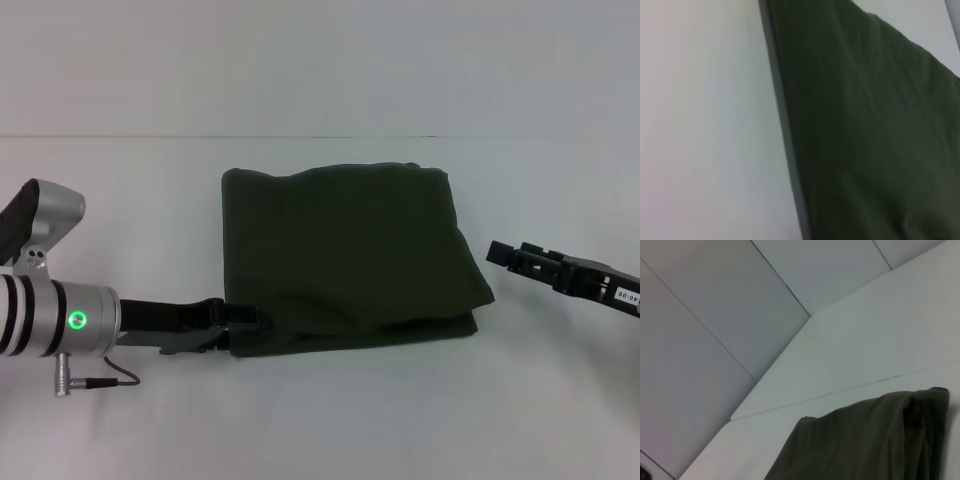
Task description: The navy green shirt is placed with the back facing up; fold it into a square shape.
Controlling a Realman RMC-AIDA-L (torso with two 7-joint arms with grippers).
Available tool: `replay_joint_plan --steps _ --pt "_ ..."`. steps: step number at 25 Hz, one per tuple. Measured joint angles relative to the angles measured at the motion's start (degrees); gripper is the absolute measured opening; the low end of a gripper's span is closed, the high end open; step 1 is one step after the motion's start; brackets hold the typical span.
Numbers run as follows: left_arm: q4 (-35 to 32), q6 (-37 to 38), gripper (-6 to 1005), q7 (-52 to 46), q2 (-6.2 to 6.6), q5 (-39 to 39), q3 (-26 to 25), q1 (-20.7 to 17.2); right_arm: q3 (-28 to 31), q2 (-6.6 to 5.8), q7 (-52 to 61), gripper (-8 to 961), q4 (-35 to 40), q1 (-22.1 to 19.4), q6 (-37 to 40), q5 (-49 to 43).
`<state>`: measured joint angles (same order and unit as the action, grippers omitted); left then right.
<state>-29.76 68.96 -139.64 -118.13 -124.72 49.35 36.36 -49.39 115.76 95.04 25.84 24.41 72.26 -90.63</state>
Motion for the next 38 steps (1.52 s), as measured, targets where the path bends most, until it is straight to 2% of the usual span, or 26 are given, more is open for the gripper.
replay_joint_plan --steps 3,9,11,22,27,33,38 --pt "-0.53 -1.14 826 0.21 -0.21 -0.09 0.13 -0.34 0.11 0.00 0.08 919 0.00 0.01 0.06 -0.12" --pt "0.05 -1.41 642 0.67 0.01 -0.78 0.92 0.23 0.25 0.00 0.11 917 0.00 0.01 0.12 -0.16" --pt "0.06 -1.26 414 0.89 0.01 -0.78 0.95 0.32 0.25 0.03 0.12 917 0.00 0.10 0.14 -0.16" --pt "0.07 -0.24 171 3.37 0.21 -0.20 0.34 0.14 0.02 0.08 0.09 915 0.00 0.39 -0.27 -0.16" --pt "0.03 1.56 43 3.83 1.83 -0.08 -0.57 -0.25 0.17 0.08 -0.08 915 0.00 0.32 -0.32 -0.16" --pt "0.24 2.90 54 4.49 4.20 -0.05 -3.42 -1.89 0.11 0.12 -0.06 915 0.00 0.29 -0.44 -0.15" --pt "0.11 3.00 64 5.03 4.89 -0.02 -3.54 -3.58 -0.06 0.19 -0.07 915 0.00 0.26 -0.47 -0.16"
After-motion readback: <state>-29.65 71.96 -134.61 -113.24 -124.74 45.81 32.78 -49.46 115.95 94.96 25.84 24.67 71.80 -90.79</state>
